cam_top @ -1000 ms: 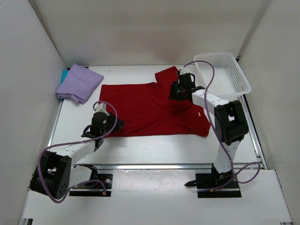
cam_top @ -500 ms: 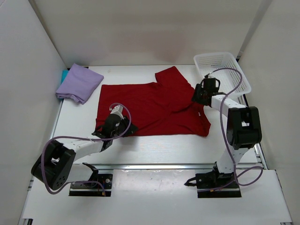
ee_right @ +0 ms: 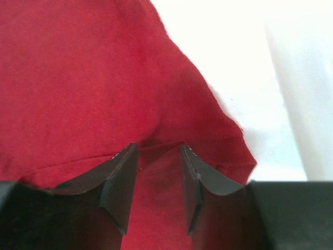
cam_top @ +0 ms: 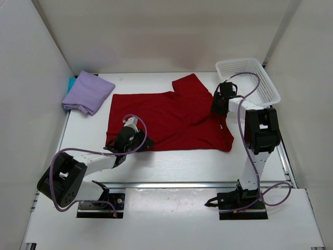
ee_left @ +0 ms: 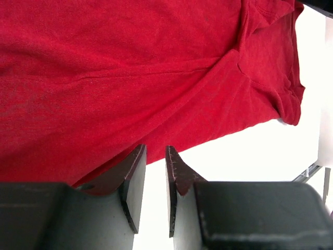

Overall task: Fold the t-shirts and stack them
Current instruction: Fold the flattened tshirt in 1/3 of the way

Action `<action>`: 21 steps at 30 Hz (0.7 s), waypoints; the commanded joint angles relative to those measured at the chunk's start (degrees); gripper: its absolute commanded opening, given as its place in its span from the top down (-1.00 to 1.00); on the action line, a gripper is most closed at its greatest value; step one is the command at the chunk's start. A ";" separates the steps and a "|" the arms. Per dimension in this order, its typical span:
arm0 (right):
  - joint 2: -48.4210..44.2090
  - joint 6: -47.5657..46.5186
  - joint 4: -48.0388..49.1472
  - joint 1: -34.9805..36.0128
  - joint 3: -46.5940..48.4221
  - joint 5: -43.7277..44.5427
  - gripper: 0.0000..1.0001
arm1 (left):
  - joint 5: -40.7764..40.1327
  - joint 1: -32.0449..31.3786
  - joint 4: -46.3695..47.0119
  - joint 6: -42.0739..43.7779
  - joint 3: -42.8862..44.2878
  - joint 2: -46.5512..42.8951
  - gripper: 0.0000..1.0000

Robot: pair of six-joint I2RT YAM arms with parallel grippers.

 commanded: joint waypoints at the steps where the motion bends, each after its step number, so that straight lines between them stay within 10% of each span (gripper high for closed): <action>1: -0.47 0.27 -2.41 0.90 2.10 4.65 0.26 | 0.92 0.72 1.41 -0.10 1.21 0.43 0.35; 9: -1.08 0.02 -3.38 2.65 1.57 6.42 0.38 | 1.35 0.99 2.19 -0.18 1.12 0.52 0.35; 14: -0.64 0.89 -2.50 2.22 2.28 5.10 1.00 | 0.66 0.81 2.11 -0.36 1.03 0.96 0.35; 21: 0.23 -0.78 -2.23 3.27 6.31 6.94 1.00 | 1.01 1.69 2.11 -0.45 0.77 1.05 0.35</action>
